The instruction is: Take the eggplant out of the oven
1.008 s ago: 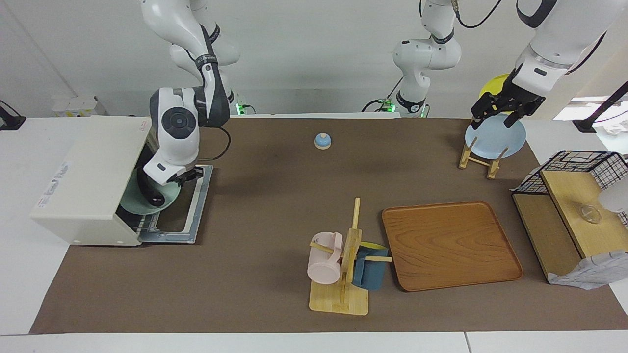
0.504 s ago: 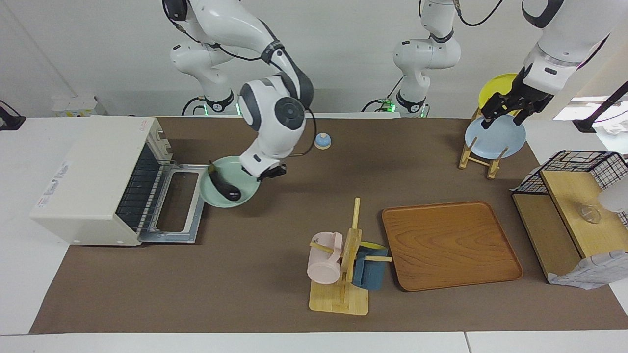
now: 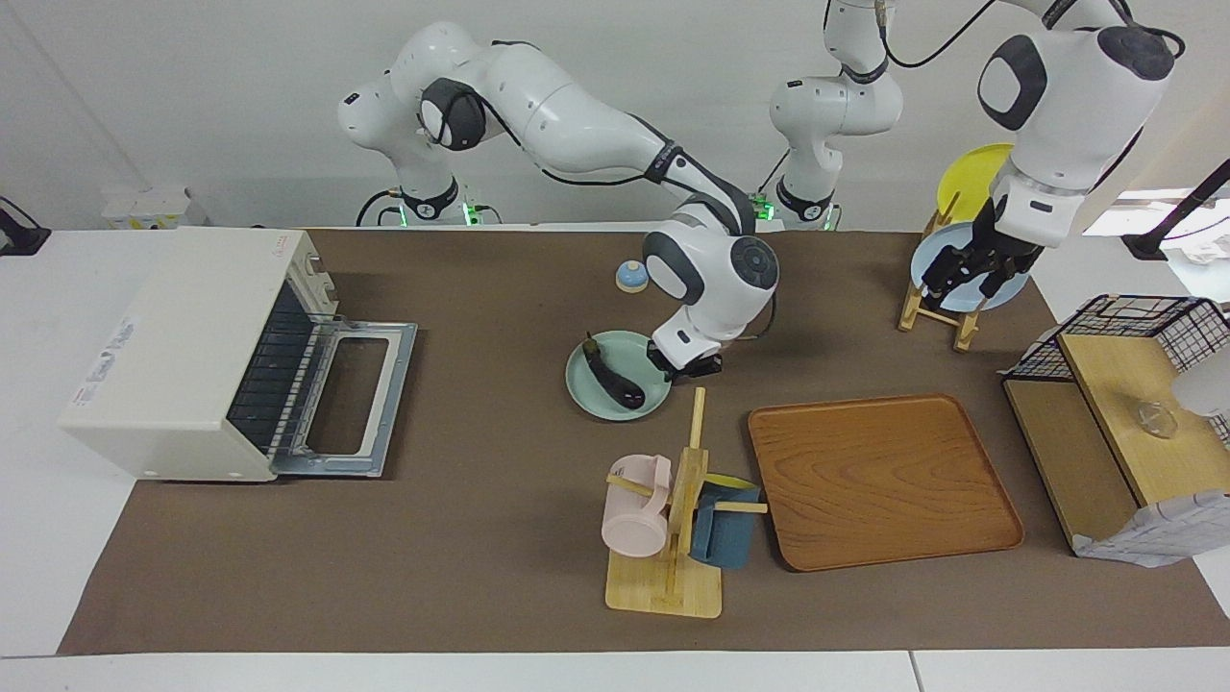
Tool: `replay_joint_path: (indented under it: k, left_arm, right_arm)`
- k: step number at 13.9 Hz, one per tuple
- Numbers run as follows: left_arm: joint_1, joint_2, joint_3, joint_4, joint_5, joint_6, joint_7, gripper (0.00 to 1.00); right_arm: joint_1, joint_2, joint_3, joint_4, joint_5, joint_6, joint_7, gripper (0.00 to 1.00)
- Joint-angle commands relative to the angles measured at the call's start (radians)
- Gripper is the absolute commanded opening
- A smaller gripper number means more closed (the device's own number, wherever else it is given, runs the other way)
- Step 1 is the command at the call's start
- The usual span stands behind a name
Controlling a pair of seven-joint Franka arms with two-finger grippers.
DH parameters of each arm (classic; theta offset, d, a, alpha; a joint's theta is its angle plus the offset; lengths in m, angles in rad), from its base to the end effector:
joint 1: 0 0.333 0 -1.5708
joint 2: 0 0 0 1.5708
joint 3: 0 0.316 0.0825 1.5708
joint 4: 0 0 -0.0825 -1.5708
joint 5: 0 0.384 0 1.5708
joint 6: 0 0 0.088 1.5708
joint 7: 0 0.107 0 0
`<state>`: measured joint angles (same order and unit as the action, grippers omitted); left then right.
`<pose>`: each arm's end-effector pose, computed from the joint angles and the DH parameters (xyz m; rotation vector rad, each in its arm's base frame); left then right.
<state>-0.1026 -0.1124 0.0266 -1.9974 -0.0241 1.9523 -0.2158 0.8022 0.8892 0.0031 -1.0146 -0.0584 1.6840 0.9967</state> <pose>0.5306 -0.0416 0.5152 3.0964 0.2295 0.0975 0.5242 0.5362 0.2970 2.9205 -0.2625 -0.1379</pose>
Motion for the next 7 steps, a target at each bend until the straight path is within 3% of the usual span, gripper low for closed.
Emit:
replay_joint_path:
  k: [1,5,7]
  left_arm:
    - [-0.043,0.054,-0.002,-0.038,0.012,0.082,-0.022,1.0]
    - [-0.117,0.138,-0.002,-0.044,0.006,0.184,-0.1,1.0]
    - [-0.19,0.171,-0.002,-0.044,0.004,0.233,-0.173,1.0]
  right_arm:
    - [-0.018,0.02,0.02,0.05,0.028,0.006,0.02,0.57]
    - [-0.185,-0.275,0.023,-0.011,0.041,-0.153,-0.139,0.59]
    - [-0.282,-0.463,0.02,-0.227,0.04,-0.185,-0.275,0.57]
